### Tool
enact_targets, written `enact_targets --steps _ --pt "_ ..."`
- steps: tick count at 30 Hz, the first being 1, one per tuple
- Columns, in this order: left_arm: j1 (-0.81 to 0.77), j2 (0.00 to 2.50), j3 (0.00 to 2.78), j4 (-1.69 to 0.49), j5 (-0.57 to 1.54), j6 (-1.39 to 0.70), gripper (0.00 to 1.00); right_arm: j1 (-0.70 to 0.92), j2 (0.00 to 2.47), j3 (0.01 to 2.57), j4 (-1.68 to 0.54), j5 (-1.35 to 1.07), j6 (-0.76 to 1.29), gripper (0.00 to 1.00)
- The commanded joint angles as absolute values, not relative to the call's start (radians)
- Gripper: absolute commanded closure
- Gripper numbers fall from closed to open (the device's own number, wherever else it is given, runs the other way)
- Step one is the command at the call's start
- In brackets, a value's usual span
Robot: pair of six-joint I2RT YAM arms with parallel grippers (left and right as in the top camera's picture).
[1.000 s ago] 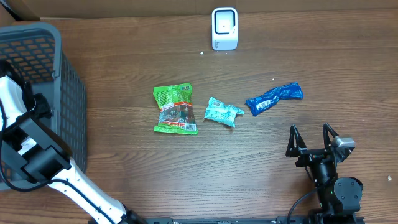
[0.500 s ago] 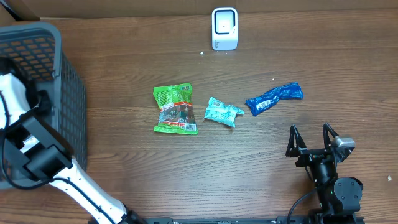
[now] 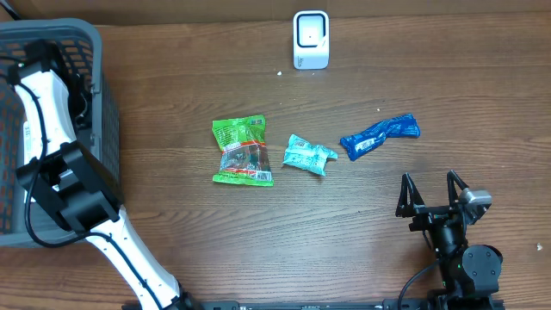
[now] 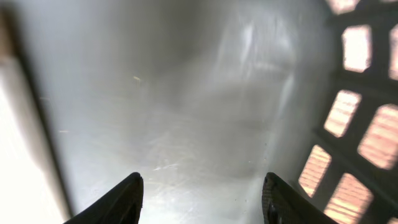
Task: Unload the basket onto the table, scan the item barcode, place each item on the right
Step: 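Reach the left gripper into the basket and grasp the white tube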
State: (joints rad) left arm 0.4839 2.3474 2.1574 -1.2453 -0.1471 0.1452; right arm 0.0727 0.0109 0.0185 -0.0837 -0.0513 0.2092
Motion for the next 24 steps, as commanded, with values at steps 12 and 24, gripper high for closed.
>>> enact_targets --steps 12,24 --pt "0.493 2.407 2.357 -1.328 -0.146 0.097 0.47 0.076 0.004 0.008 -0.081 -0.045 0.209 0.00" --pt "0.524 2.320 2.415 -1.396 -0.076 0.097 0.45 0.076 0.004 0.008 -0.081 -0.045 0.209 0.00"
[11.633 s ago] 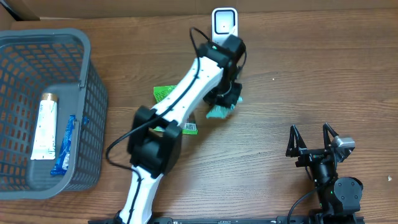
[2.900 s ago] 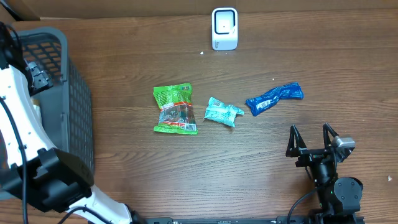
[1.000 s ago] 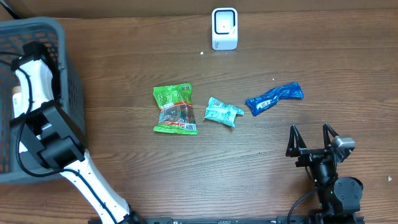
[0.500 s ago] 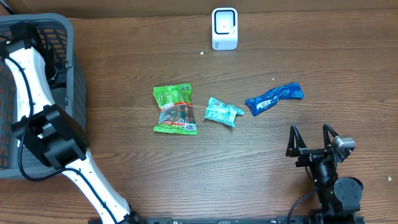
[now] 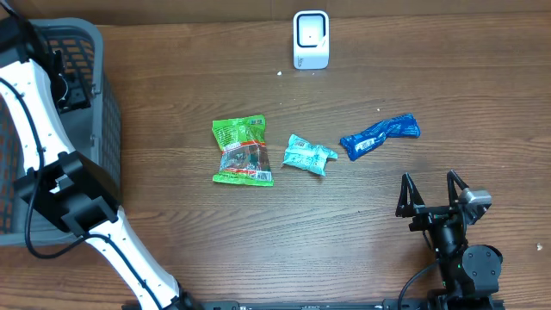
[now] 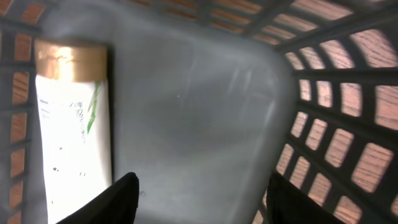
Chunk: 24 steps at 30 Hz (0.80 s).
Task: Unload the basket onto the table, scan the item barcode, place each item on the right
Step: 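Reach the left gripper into the basket and grasp the white tube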
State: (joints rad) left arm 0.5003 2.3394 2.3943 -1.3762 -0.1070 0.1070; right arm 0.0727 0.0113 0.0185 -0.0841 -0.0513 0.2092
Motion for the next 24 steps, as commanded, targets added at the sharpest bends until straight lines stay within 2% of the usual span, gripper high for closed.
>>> enact_targets --steps 1,8,12,18,24 --pt "0.528 2.316 2.415 -1.402 -0.076 0.097 0.45 0.076 0.004 0.008 -0.081 -0.045 0.209 0.00" --pt "0.545 2.208 2.416 -1.391 -0.021 0.098 0.42 0.076 0.004 0.008 -0.081 -0.045 0.209 0.00" --pt "0.549 2.144 2.416 -1.375 -0.022 0.117 0.32 0.076 0.004 0.008 -0.081 -0.045 0.209 0.00" --pt "0.596 2.157 2.408 -1.400 -0.027 0.180 0.32 0.076 0.004 0.008 -0.081 -0.045 0.209 0.00" --pt "0.716 2.165 2.408 -1.444 0.004 0.189 0.33 0.076 0.004 0.008 -0.081 -0.045 0.209 0.00"
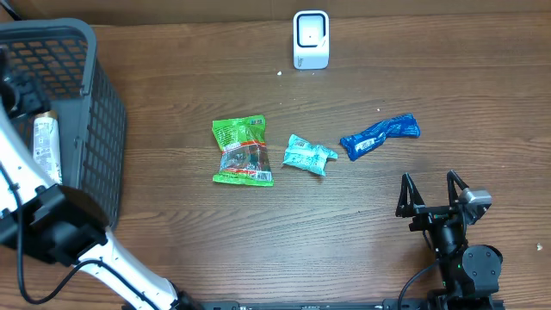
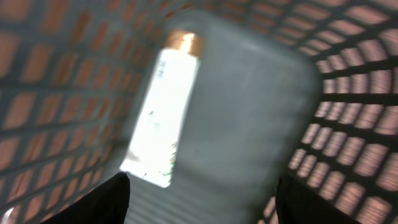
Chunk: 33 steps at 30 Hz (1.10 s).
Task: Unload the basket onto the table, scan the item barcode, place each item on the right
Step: 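Reach the left gripper into the basket and grasp the white tube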
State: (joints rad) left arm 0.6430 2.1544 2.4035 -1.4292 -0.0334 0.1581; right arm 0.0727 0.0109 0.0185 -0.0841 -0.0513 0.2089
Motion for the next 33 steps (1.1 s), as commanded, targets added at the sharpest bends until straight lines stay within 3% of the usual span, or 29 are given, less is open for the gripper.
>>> enact_targets --steps 1,13,17,21,33 --pt "0.742 2.165 2.397 -1.445 0.044 0.218 0.33 0.076 0.004 0.008 -0.081 -0.045 0.209 0.00" --pt "0.765 2.165 2.057 -1.217 -0.012 0.339 0.31 0.076 0.004 0.008 -0.081 -0.045 0.209 0.00" --pt "0.765 2.165 1.969 -1.099 -0.046 0.345 0.21 0.076 0.004 0.008 -0.081 -0.045 0.209 0.00" --pt "0.765 2.165 1.887 -0.991 -0.056 0.346 0.19 0.076 0.004 0.008 -0.081 -0.045 0.209 0.00" --pt "0.765 2.171 1.661 -0.748 -0.056 0.364 0.21 0.076 0.004 0.008 -0.081 -0.045 0.209 0.00"
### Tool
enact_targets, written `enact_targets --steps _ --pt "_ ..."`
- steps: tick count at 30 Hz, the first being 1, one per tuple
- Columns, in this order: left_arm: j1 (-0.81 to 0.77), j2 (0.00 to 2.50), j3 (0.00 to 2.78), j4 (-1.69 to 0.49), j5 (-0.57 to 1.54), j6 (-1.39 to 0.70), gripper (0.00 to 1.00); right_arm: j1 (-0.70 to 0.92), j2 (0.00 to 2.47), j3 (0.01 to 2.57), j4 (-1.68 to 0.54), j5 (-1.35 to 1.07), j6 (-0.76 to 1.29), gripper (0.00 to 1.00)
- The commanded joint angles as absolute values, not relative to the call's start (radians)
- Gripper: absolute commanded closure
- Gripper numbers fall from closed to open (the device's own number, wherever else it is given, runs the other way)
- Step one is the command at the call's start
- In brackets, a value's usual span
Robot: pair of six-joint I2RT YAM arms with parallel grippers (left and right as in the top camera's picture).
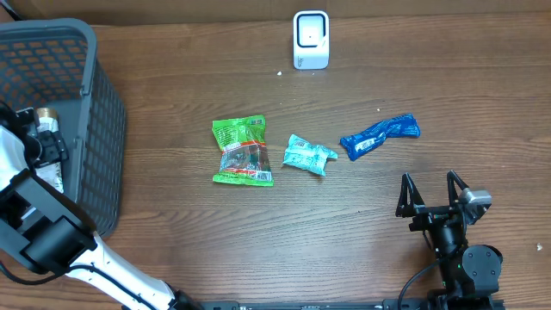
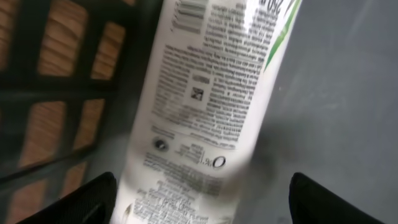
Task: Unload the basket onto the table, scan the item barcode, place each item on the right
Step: 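Reach the left gripper into the basket and grasp the white tube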
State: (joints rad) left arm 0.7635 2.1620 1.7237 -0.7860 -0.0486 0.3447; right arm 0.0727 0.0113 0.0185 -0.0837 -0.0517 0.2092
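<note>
A white tube (image 2: 211,106) with green print and a gold cap (image 1: 45,115) lies on the floor of the grey basket (image 1: 95,129) at the table's left. My left gripper (image 2: 199,208) is low inside the basket, open, its fingers (image 2: 87,202) spread to either side of the tube's lower end. The tube's printed label fills the left wrist view; a gap shows between the tube and the right finger. The white scanner (image 1: 311,40) stands at the table's far edge. My right gripper (image 1: 433,191) rests open near the front right, holding nothing.
A green packet (image 1: 242,151), a teal packet (image 1: 308,156) and a blue packet (image 1: 379,135) lie on the wooden table between basket and right arm. The basket's mesh walls surround the left gripper closely.
My left gripper has come down from high over the basket floor to just above the tube, which now sits between its open fingers. The right arm and the packets have not moved.
My left gripper was open close to the bare basket floor. Then it was higher, with the tube showing at the left. Then it was higher still, the whole tube in view. Now it is low over the tube, fingers astride it.
</note>
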Motion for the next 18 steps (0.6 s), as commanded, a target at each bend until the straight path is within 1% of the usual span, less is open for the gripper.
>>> enact_targets --steps 1,3,4,5,7,9,11,13,14,18 --pt "0.765 2.171 1.649 -0.738 -0.056 0.364 0.21 0.076 0.004 0.008 -0.081 -0.045 0.210 0.00" --pt "0.765 2.171 1.612 -0.705 -0.055 0.364 0.23 0.076 0.004 0.008 -0.081 -0.045 0.209 0.00" --pt "0.765 2.171 1.587 -0.688 -0.055 0.363 0.31 0.076 0.004 0.008 -0.081 -0.045 0.210 0.00" --pt "0.765 2.171 1.583 -0.688 -0.054 0.363 0.46 0.076 0.004 0.008 -0.081 -0.045 0.209 0.00" --pt "0.764 2.171 1.583 -0.695 -0.051 0.359 0.63 0.076 0.004 0.008 -0.081 -0.045 0.209 0.00" --pt "0.764 2.171 1.583 -0.711 -0.050 0.356 0.79 0.076 0.004 0.008 -0.081 -0.045 0.209 0.00" --pt "0.761 2.171 1.583 -0.726 -0.031 0.344 0.88 0.076 0.004 0.008 -0.081 -0.045 0.209 0.00" --pt "0.756 2.171 1.583 -0.738 0.006 0.342 0.94 0.076 0.004 0.008 -0.081 -0.045 0.209 0.00" --pt "0.751 2.171 1.583 -0.746 0.022 0.332 0.96 0.076 0.004 0.008 -0.081 -0.045 0.209 0.00" --pt "0.701 2.162 1.605 -0.781 0.035 0.287 0.96 0.076 0.004 0.008 -0.081 -0.045 0.210 0.00"
